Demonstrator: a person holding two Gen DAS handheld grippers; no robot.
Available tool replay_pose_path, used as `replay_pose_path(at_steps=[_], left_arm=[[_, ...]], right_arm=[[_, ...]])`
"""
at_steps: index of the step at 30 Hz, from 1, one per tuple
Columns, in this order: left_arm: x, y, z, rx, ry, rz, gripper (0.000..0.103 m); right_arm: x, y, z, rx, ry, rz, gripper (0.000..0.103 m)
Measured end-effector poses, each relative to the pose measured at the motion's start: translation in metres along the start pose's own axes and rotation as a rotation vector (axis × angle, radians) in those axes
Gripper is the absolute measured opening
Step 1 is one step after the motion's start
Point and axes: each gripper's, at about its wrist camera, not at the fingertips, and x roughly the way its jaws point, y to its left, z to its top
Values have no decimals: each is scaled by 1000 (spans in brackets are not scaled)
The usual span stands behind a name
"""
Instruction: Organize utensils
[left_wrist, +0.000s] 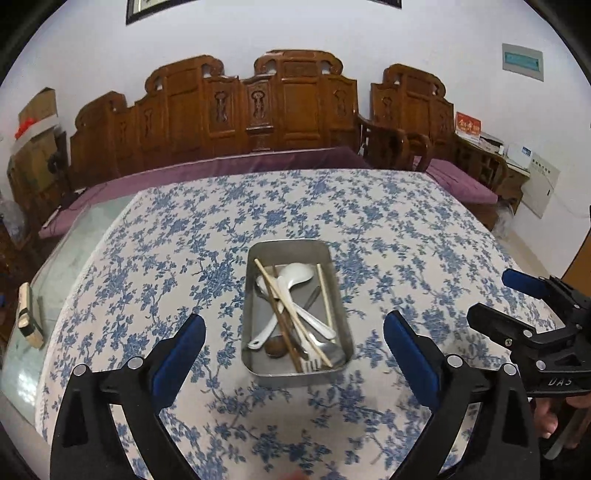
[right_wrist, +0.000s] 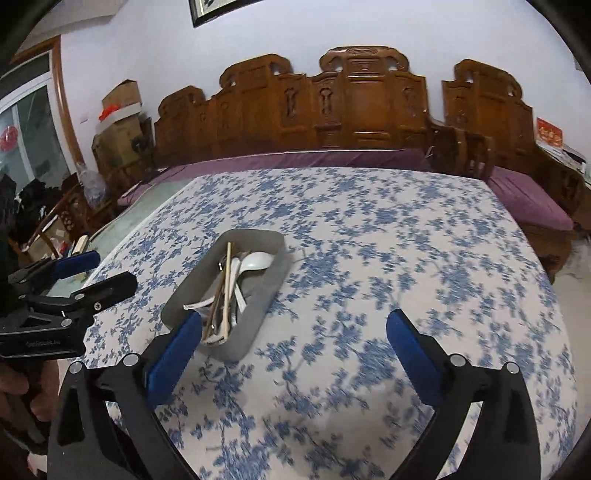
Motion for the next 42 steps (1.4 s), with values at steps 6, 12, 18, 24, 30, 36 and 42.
replay_pose_path(at_steps=[6,12,18,24,30,36,42], left_arm=[[-29,-20,-10,-27,-36,-9,95],[-62,-41,-16,-20,-77,-4,95],[-93,-50,-13,-29,-114,-10,95],[-136,-59,-2,-3,-197,19,95],[-168,-59,2,-17,-246,30,95],[-183,-56,3,-35,-272,28,95],[-185,-55,1,-50,-277,29,95]], right_arm=[[-39,-13,-11,8,-34,-28,100],[-77,-19,-20,9,-83,-36,100],[-115,-15,-20,3,-142,-60,100],[-156,-8,-10,8,-233,-75,100],[-188,-1,-3,4,-303,-79,100],[-208,7,-1,-9,-339,-82,100],[-218,14,1,-24,-360,-86,100]])
